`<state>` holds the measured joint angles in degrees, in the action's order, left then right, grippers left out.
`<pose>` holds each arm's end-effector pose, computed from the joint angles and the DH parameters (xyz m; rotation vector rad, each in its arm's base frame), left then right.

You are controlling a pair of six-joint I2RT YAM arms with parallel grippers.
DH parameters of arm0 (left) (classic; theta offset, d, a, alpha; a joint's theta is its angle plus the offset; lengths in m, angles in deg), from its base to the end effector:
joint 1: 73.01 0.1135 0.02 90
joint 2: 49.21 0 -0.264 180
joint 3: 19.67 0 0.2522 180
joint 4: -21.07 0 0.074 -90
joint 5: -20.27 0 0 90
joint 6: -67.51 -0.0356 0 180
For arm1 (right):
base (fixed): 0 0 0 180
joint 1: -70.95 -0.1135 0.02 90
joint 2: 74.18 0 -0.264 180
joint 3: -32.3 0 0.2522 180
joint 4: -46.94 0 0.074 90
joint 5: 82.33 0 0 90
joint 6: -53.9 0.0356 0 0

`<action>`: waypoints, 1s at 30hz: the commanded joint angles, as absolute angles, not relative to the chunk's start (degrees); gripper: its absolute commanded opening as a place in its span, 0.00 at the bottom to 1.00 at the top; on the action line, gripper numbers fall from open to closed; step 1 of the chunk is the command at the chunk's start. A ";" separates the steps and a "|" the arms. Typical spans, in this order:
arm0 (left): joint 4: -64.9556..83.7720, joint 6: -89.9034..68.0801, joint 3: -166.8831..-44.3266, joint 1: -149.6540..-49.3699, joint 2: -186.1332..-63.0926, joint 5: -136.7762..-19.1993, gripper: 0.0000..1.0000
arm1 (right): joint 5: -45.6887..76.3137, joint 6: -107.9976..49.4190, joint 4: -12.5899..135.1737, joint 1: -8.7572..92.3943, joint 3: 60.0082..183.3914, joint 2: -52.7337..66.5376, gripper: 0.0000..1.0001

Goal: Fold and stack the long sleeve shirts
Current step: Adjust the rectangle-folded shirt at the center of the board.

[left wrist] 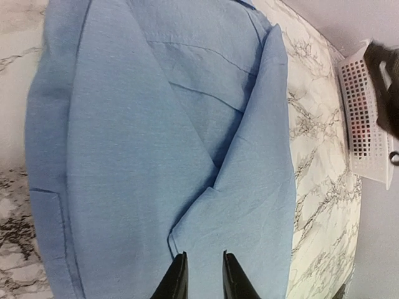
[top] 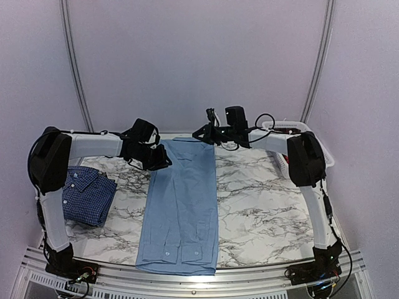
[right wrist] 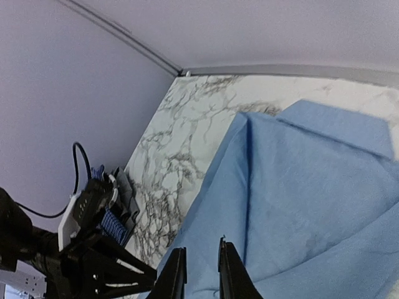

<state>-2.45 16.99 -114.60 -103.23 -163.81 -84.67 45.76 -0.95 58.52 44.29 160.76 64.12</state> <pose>0.3811 -0.2326 0.1945 -0.0597 2.4743 -0.8771 0.4911 0.2712 0.2088 -0.3302 2.0844 1.3279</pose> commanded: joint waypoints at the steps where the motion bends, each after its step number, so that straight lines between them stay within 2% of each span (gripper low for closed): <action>1: -1.89 16.35 -109.12 -101.74 -158.21 -82.94 0.22 | 48.22 -0.31 56.54 40.10 153.13 63.25 0.15; 7: -1.90 15.53 -98.80 -100.80 -151.93 -81.09 0.22 | 47.08 1.76 55.74 39.03 151.38 65.39 0.13; 17: -1.80 16.02 -86.97 -100.70 -145.20 -77.03 0.23 | 37.41 4.67 61.96 38.98 159.32 73.58 0.10; 30: 3.70 18.63 -84.07 -103.47 -149.74 -78.65 0.22 | 32.17 3.80 65.69 40.78 161.53 75.94 0.09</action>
<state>0.89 17.47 -83.30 -101.87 -147.29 -78.17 35.35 3.99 62.87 39.22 159.82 73.89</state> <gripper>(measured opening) 0.225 0.094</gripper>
